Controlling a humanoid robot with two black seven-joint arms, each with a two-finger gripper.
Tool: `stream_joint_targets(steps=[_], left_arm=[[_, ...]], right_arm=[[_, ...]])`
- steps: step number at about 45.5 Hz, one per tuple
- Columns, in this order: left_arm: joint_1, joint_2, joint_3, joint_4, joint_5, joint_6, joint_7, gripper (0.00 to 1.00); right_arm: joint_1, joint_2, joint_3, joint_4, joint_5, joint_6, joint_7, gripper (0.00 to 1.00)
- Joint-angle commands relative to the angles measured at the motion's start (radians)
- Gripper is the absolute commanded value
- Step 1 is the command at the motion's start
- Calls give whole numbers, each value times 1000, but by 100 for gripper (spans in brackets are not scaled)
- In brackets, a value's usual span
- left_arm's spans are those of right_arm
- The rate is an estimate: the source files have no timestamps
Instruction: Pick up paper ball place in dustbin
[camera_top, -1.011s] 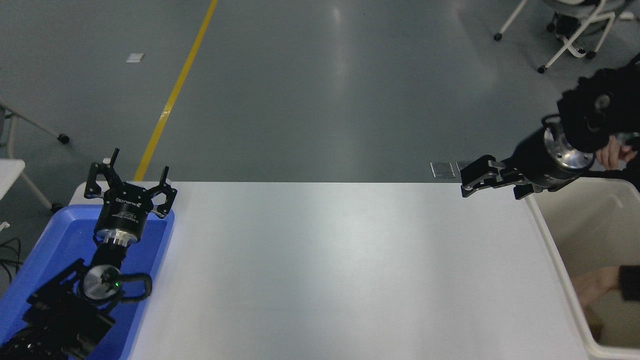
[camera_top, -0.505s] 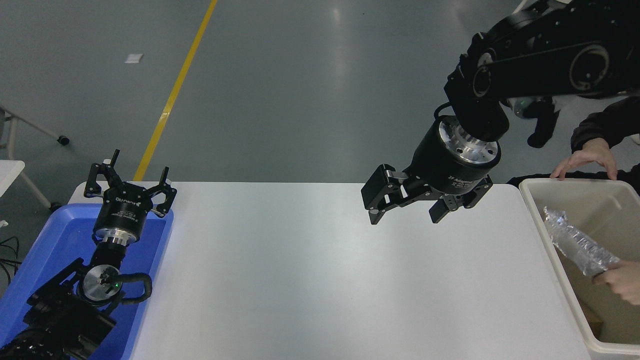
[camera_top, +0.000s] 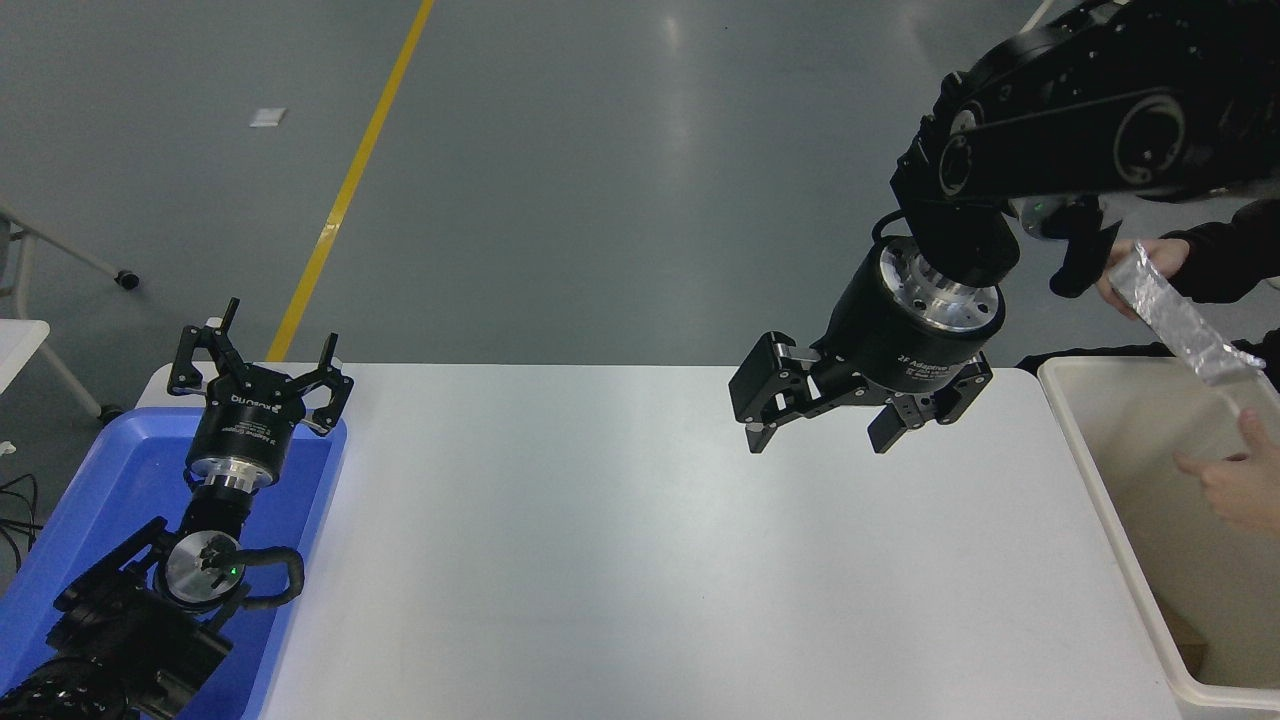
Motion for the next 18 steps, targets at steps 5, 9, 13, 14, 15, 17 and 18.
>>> stream_joint_targets(steps=[5, 9, 13, 14, 15, 17, 18], left_arm=[[1, 0, 0, 0, 0, 0, 0, 100], [1, 0, 0, 0, 0, 0, 0, 100], [1, 0, 0, -1, 0, 0, 1, 100], [1, 0, 0, 0, 0, 0, 0, 100], [-1, 0, 0, 0, 0, 0, 0, 100], [1, 0, 0, 0, 0, 0, 0, 100], [1, 0, 0, 0, 0, 0, 0, 100]], right_arm=[[-53, -33, 2, -44, -14, 1, 2, 100], [-48, -66, 36, -42, -14, 1, 2, 100], [-47, -84, 53, -39, -19, 1, 2, 100], [-45, -86, 54, -39, -22, 1, 2, 100], [-43, -86, 54, -39, -23, 1, 2, 100], [-43, -87, 59, -39, -25, 1, 2, 100], [-42, -90, 62, -39, -26, 1, 2, 100]])
